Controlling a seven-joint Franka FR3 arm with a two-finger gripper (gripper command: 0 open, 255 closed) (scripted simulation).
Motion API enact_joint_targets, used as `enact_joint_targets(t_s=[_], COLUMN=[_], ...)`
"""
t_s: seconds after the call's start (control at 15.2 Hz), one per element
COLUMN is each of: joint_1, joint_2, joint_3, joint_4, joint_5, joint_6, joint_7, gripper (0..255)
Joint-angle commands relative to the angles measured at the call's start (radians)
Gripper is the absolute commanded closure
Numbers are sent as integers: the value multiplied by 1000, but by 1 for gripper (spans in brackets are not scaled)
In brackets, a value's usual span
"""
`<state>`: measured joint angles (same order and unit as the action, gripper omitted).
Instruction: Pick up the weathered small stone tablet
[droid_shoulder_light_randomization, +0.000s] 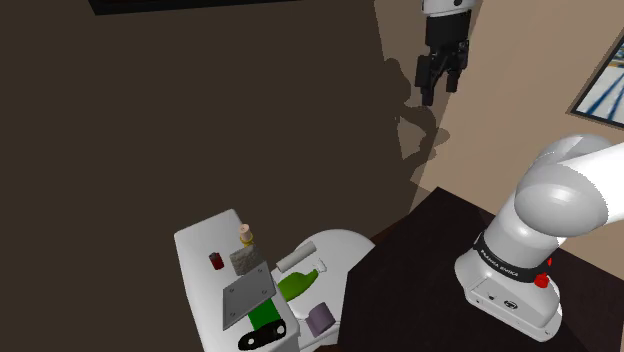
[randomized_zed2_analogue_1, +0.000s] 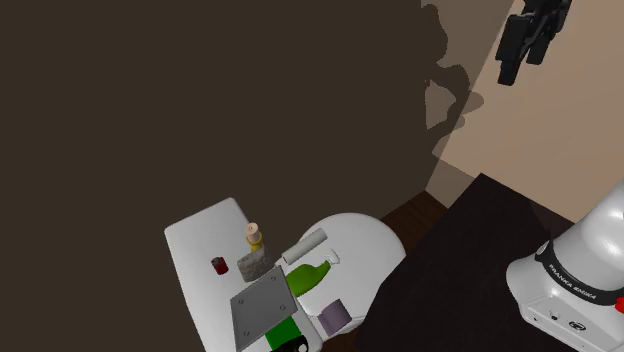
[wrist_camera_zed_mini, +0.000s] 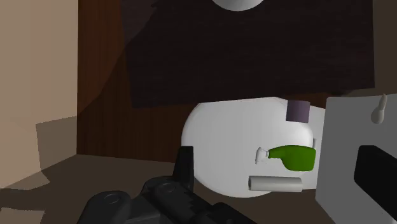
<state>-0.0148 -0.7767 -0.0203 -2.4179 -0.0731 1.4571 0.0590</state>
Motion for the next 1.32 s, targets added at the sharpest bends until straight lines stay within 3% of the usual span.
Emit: enact_joint_targets(t_s=[0.0,0.59,1.25], joint_1=[0,90,181], joint_2=[0,205,509], joint_3=[0,30,84], joint_4=[0,-81,-60], joint_5=[0,36,68], joint_6=[0,317,639], joint_7=[0,-80,-169], gripper=[0,0,0])
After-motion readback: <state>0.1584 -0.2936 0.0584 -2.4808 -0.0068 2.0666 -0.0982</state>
